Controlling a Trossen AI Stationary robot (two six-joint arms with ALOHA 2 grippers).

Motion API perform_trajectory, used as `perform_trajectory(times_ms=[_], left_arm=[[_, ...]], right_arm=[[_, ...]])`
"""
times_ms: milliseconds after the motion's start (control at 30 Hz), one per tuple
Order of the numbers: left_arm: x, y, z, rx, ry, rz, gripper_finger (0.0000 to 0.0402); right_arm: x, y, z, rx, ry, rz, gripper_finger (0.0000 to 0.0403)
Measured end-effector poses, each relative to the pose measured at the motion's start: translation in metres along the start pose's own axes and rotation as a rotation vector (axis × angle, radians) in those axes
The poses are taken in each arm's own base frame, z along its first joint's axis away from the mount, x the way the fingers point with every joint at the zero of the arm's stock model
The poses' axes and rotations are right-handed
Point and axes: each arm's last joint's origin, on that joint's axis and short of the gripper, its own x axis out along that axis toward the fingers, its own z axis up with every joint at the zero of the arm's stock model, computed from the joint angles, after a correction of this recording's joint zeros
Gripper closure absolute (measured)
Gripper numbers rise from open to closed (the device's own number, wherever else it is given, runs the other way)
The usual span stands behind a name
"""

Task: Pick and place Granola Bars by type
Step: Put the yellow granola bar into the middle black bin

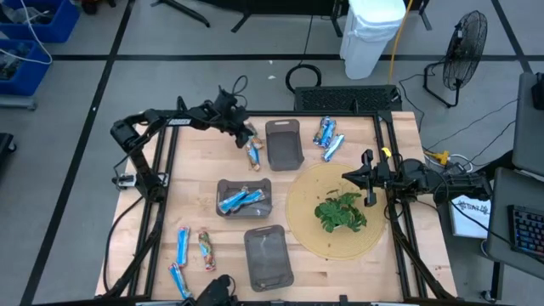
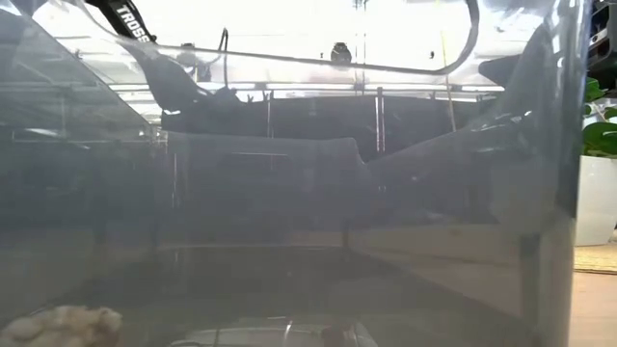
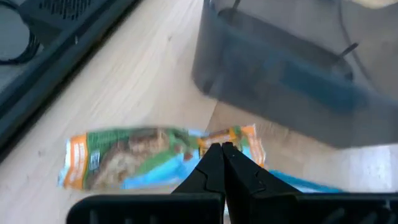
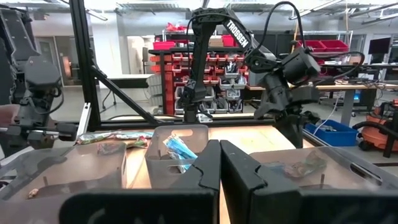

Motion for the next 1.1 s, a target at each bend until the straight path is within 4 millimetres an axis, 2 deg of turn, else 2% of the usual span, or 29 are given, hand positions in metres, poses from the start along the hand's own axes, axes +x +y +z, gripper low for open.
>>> perform_trajectory(times_ms=[300,500,667,900,1033,1100], left_arm=[[0.002,-0.001,-0.002,-0.015,0.011,-0.022,0.0401],[0.020,0.005,-0.013,-0.076,0.070,-0.036,0.0402],[0.017,0.004,0.006,-0.066,0.038,-0.002,0.0402],[0.008,-0.001,0.028,-0.100,0.145,0.066,0.0402],[0.014,0.002,0.031,-0.129,0.215,0.073,0.0402],[0.023,0.004,0.030,-0.141,0.255,0.066,0.0402]], right_arm=[[0.000,0.000,0.000,0.000,0.001,0.001,0.0403],[0.000,0.000,0.000,0.000,0.001,0.001,0.0403],[0.000,0.000,0.000,0.000,0.001,0.000,0.0403],[0.000,0.000,0.000,0.000,0.001,0.001,0.0403],[0.000,0.000,0.000,0.000,0.001,0.001,0.0403],[0.000,0.000,0.000,0.000,0.001,0.001,0.0403]])
